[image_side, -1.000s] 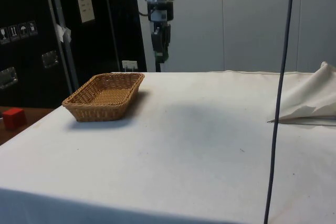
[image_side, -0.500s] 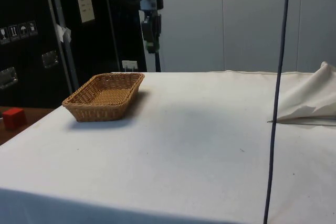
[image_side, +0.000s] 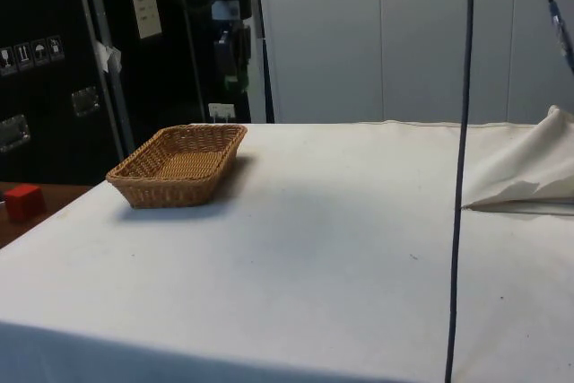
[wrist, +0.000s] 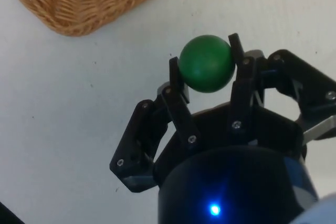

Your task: Pick up the ball and place it into the basket.

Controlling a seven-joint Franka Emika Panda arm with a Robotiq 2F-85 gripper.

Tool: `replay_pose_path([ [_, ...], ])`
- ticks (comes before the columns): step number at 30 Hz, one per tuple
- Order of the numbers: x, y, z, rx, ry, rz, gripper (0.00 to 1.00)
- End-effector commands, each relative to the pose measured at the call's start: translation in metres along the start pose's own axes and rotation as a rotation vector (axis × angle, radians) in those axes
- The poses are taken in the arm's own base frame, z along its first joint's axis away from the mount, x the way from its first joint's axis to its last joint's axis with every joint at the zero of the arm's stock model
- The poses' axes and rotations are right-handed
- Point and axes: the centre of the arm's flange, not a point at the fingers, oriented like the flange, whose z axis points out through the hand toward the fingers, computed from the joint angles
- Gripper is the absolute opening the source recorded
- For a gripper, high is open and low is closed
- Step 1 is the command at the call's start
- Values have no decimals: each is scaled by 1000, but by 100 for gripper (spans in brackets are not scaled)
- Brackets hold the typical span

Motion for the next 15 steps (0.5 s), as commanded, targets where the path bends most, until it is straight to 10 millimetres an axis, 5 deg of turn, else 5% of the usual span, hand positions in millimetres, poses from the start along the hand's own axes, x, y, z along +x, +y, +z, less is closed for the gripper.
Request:
replay_pose_path([
  [1,5,-4,2,5,-6,2,0],
  [15,50,-29,26,-13,8,-9,0],
])
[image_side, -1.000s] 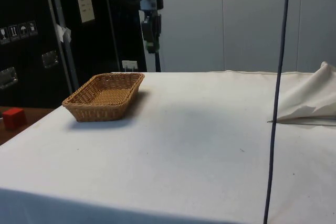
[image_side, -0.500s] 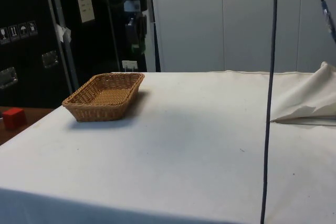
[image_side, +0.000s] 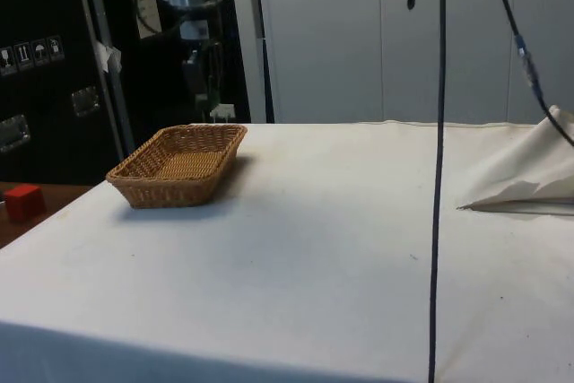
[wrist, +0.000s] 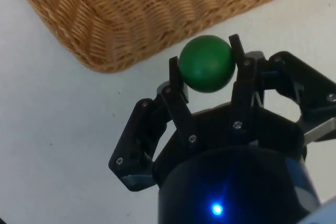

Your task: Pick up the ball and place it into the basket.

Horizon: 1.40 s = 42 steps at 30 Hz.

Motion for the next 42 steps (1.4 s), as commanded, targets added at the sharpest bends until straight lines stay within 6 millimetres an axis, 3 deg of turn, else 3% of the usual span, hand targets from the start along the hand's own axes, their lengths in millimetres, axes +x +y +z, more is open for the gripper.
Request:
replay_pose_path([
  [1,7,-3,6,12,-4,1,0],
  [4,8,-4,8,4,4,3,0],
  [12,33,-16,40,33,9,7,0],
  [13,28,-14,37,19,15,9,0],
  [17,40,-18,55,39,10,10,0],
  [29,47,-25,90,63,4,17,0],
  [39,50,-26,94,54,8,17,0],
  [41,49,-25,94,53,7,19,4],
  [42,49,-26,94,53,8,18,11],
])
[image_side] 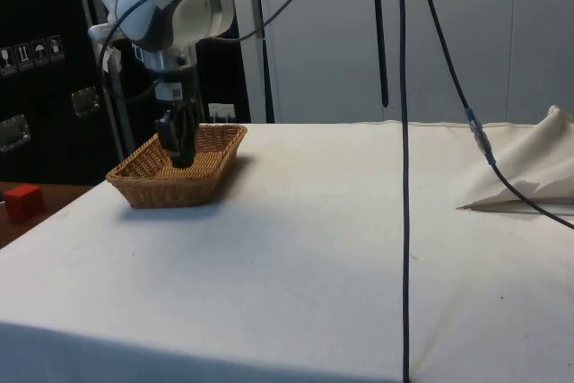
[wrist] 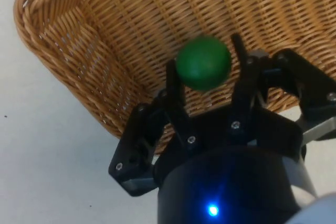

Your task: Pick up the ball and place it into the basket.

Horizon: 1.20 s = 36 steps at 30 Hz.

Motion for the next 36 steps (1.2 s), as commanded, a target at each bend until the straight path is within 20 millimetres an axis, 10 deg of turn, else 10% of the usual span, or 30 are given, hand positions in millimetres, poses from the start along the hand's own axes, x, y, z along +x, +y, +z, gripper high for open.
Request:
replay_pose_path([
  [1,-1,0,1,3,-3,1,18],
  [8,-1,0,1,0,-2,0,87],
  [11,-1,0,1,1,-2,1,100],
  [36,-20,4,-69,12,4,23,100],
])
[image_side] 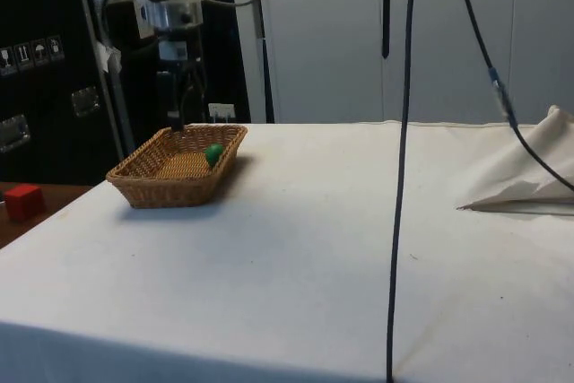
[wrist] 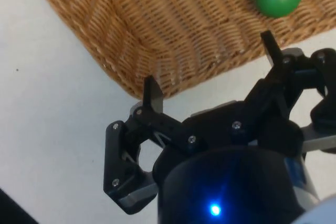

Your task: Pick up the ball and place it into the basket.

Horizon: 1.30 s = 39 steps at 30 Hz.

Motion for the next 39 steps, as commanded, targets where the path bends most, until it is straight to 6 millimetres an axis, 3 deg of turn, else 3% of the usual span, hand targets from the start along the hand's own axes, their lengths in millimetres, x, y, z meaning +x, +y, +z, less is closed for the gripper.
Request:
replay_pose_path([
  [1,-3,-1,-7,-5,1,4,100],
  [18,-36,2,-38,11,-10,11,100],
  [21,-36,2,-38,21,-16,7,100],
  [25,-51,1,-45,20,-19,7,100],
  [39,-76,0,-51,28,-49,9,100],
])
